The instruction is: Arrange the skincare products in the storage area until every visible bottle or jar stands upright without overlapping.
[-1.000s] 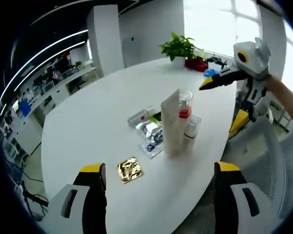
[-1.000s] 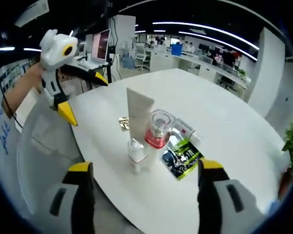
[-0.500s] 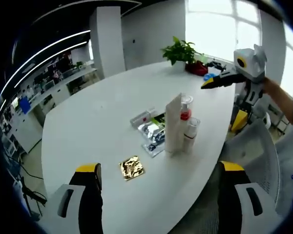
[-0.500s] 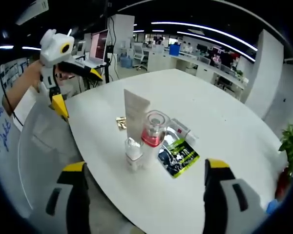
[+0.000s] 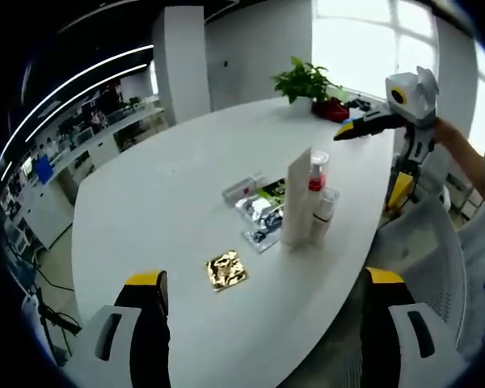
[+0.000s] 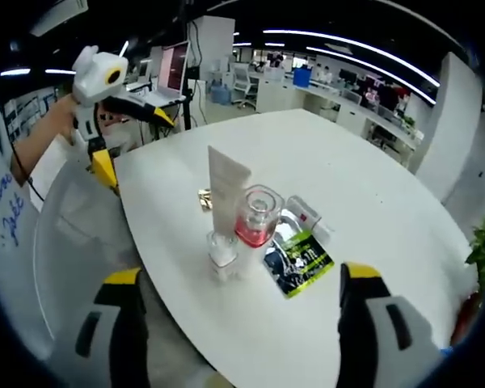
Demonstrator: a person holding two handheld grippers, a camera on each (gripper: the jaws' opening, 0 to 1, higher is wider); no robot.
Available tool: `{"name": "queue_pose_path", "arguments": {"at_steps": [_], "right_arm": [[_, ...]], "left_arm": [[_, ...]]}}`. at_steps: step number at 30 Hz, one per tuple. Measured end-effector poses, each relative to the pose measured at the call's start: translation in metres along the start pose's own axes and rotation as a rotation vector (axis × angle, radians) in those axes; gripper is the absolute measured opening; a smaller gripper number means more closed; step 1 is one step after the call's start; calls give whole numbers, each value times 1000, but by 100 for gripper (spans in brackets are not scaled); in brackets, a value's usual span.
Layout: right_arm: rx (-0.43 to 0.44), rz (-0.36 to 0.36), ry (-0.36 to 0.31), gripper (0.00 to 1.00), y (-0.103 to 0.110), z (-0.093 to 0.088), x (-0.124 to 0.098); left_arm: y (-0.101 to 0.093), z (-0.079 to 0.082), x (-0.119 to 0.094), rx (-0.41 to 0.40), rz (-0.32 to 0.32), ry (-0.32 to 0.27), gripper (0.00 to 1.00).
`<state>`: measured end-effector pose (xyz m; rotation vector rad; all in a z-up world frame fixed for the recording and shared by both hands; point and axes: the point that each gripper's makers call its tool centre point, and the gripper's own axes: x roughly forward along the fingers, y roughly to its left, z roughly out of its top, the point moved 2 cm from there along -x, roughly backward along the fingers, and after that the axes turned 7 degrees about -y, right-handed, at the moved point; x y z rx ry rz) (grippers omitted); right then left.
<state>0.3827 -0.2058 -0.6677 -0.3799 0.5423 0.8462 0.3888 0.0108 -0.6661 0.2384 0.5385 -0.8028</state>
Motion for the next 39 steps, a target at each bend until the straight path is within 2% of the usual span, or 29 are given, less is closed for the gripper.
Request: {"name": "queue_pose_path", "arguments": {"at_steps": [14, 16, 19, 21, 29, 39], "right_arm": [[-31, 28, 35, 100, -28, -1, 9], [-31, 35, 36, 100, -30, -1, 10], [-35, 38, 45, 100, -33, -1, 12], [-40, 40, 50, 100, -37, -2, 13], [-57, 44, 65, 100, -55, -3, 21], [-60, 59, 112, 91, -90, -15, 40]], "left_arm": [[17, 1, 7, -21, 34, 1, 97], [17, 2, 8, -34, 24, -4, 95], [17, 3, 9, -38, 15, -4, 86], [18, 2, 10, -33, 17, 3, 88], [22, 5, 11, -39, 25, 7, 87], [22, 6, 12, -53, 26, 10, 87]]}}
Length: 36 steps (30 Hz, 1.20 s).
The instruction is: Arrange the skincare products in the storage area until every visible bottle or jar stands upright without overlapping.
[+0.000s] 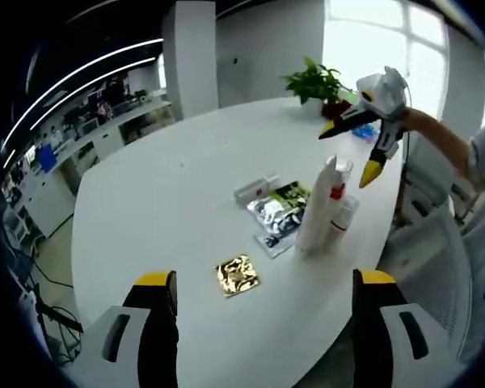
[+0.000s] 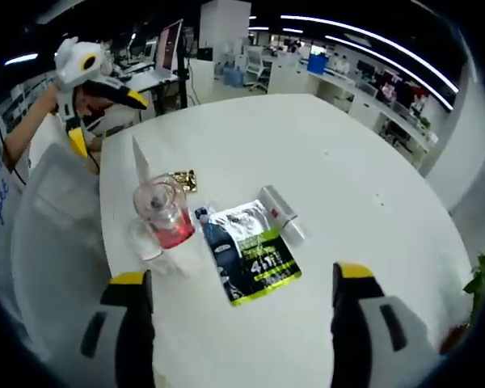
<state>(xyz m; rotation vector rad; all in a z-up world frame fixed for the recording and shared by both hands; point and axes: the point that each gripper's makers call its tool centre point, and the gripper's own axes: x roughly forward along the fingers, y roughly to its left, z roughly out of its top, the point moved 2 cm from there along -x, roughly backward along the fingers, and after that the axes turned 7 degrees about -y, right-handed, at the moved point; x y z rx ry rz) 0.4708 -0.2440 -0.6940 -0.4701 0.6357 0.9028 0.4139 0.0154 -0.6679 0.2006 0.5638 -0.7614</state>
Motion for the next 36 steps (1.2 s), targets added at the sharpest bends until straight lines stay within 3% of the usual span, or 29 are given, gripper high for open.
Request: {"name": "queue_pose_path", "arguments": {"at_steps": [12, 36], "right_arm": [[38, 13, 48, 74, -39, -16, 31], [-57, 123, 154, 42, -75, 1, 102]], "left_arm": [[3, -3, 4, -17, -6, 14, 87], [18, -12, 11, -53, -6, 44, 85]]}}
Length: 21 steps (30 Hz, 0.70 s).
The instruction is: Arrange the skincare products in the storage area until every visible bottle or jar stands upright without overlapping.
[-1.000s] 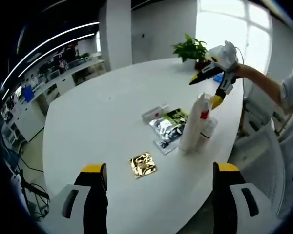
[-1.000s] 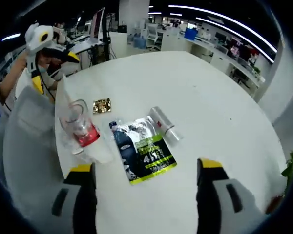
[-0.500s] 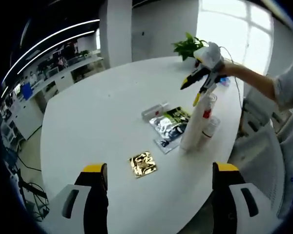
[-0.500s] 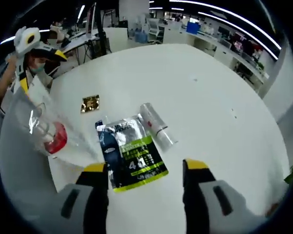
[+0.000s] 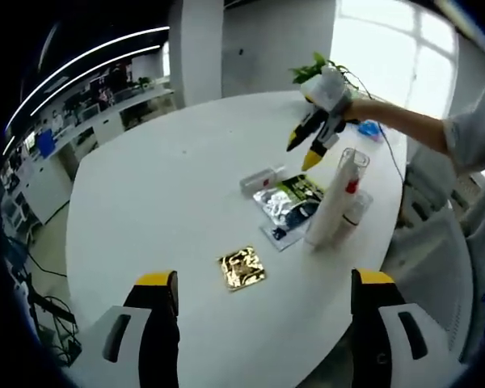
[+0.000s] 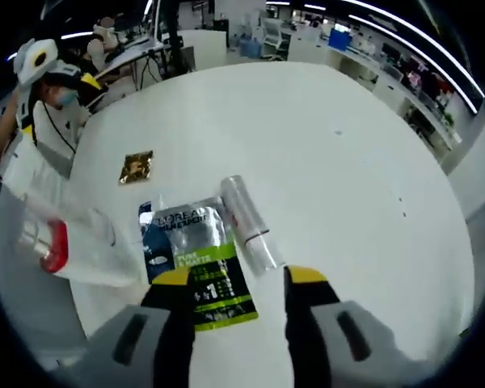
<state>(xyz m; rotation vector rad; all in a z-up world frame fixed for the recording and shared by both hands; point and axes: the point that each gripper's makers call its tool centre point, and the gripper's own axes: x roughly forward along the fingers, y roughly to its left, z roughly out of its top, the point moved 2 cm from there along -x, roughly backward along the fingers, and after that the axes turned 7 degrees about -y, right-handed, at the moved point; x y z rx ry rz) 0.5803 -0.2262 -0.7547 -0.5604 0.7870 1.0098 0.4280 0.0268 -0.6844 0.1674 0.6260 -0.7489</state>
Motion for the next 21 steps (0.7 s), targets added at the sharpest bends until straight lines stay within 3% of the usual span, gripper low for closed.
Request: {"name": "queue_pose_path", "arguments": {"at_steps": [11, 21], "right_arm": [[-74, 67, 110, 38, -10, -4, 35], [-118, 104, 159, 34, -4, 2, 43]], "left_arm": [[8, -8, 1, -27, 8, 16, 85], [9, -12, 3, -40, 6, 22, 84]]}}
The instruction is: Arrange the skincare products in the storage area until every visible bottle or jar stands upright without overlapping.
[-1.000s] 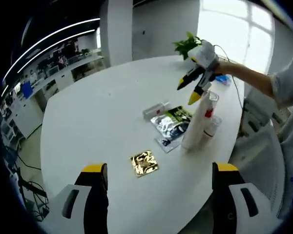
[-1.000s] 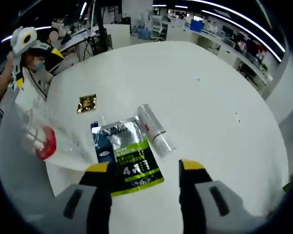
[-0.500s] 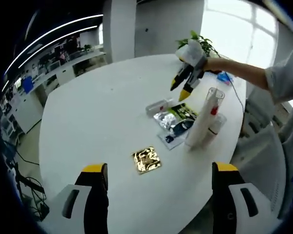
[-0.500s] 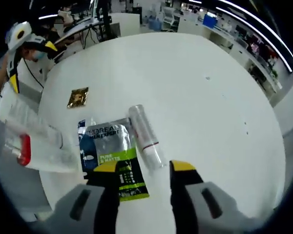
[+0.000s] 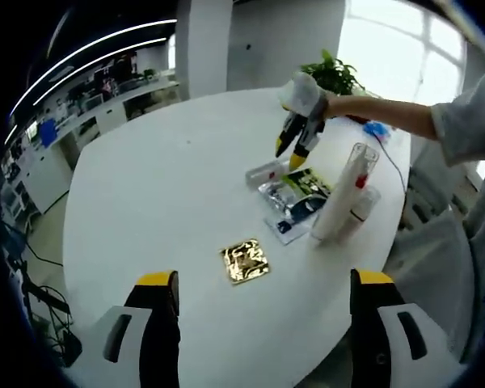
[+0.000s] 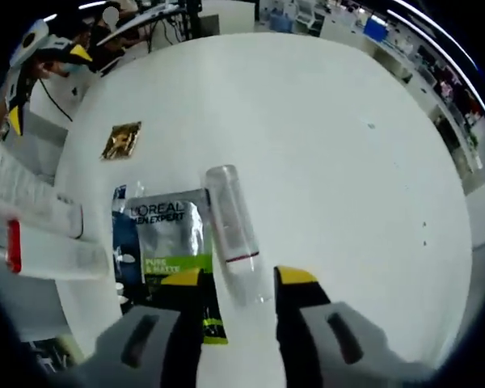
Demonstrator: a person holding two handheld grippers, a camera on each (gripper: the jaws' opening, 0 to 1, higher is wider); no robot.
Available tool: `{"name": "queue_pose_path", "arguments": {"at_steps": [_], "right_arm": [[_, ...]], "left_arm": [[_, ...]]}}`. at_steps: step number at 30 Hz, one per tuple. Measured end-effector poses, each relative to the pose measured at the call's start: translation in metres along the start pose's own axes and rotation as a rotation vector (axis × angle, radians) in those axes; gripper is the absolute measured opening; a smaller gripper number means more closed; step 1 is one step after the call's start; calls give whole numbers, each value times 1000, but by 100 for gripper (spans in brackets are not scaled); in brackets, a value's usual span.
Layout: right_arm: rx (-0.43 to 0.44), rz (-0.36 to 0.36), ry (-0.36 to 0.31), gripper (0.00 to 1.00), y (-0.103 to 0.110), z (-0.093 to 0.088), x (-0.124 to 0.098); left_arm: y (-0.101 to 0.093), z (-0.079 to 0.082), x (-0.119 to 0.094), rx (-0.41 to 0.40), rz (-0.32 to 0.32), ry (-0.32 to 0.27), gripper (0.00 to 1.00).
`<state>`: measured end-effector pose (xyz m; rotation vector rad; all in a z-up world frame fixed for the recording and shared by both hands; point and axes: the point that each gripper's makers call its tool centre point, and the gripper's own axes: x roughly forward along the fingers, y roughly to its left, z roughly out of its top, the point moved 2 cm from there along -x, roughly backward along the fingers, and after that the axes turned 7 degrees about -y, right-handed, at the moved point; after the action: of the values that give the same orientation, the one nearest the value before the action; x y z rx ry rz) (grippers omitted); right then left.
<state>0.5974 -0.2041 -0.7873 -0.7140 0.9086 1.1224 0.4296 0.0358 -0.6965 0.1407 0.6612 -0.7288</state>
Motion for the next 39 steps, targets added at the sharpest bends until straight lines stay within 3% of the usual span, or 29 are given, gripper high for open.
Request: {"name": "queue_pose_path", "arguments": {"at_steps": [21, 39], "right_arm": [[-25, 83, 80, 25, 0, -8, 19], [-53, 66, 96, 19, 5, -7, 16]], "left_arm": [[2, -4, 4, -20, 2, 9, 83], [1, -2, 3, -13, 4, 8, 83]]}}
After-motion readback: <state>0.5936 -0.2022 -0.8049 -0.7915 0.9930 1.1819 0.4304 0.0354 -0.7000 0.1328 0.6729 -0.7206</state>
